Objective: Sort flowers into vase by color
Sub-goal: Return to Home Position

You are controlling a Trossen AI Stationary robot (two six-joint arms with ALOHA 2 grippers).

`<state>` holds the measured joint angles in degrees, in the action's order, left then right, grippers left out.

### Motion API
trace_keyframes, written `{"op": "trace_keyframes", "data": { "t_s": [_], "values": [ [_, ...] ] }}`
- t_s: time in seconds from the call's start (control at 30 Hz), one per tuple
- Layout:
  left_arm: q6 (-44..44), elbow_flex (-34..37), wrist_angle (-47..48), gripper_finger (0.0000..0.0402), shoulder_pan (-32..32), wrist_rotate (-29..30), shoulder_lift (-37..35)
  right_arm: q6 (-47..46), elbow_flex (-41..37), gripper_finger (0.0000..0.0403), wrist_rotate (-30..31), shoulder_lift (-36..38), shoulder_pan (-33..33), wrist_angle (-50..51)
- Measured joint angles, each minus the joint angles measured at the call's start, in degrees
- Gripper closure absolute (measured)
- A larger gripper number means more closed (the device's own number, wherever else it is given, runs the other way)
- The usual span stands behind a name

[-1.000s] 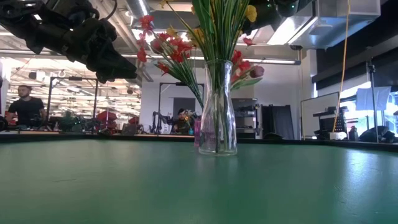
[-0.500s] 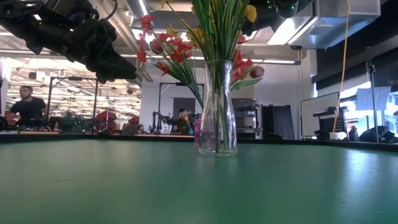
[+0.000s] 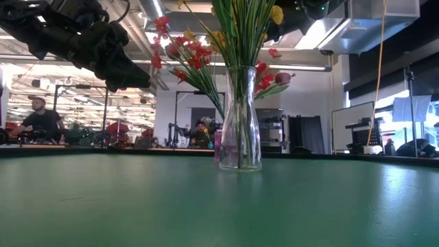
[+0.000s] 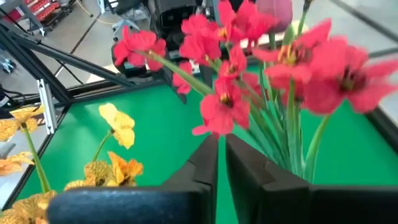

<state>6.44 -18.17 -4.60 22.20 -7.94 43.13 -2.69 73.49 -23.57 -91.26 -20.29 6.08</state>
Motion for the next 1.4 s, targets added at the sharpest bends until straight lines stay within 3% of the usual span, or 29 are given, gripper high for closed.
{"op": "trace_keyframes", "data": {
  "t_s": [0.07, 0.17, 0.5, 0.67, 0.8, 1.1, 1.4],
  "values": [
    [0.0, 0.0, 0.03, 0.0246, 0.0, 0.0, -0.01, -0.33, 0.0, 0.0371, 0.0, 0.0, 0.0, 1.41],
    [0.02, 0.0, 0.04, 0.0246, 0.02, 0.0, 0.0, -0.36, 0.0, 0.0342, 0.0, 0.0, 0.0, 3.35],
    [0.02, 0.0, 0.23, 0.0246, 0.0, 0.0, 0.0, -1.3, 0.01, 0.0132, 3.59, 0.23, 0.0, 6.39],
    [0.02, 0.0, 1.33, 0.0246, 0.02, 0.0, 0.0, -1.94, 4.2, 0.0066, 1.67, 0.31, 0.02, 15.36],
    [0.02, 0.0, 1.33, 0.0246, 0.02, 0.0, 0.0, -2.55, 8.39, 0.0048, -1.89, 0.33, 0.07, 20.23],
    [0.4, 0.0, 1.47, 0.0246, 0.02, -0.02, -0.02, -0.65, 13.38, 0.0056, -5.79, 0.37, 0.07, 22.84],
    [0.46, 0.0, 2.64, 0.0246, 0.0, -0.02, 0.0, 6.21, 12.24, 0.0056, -0.42, -2.41, 0.07, 23.94]
  ]
}}
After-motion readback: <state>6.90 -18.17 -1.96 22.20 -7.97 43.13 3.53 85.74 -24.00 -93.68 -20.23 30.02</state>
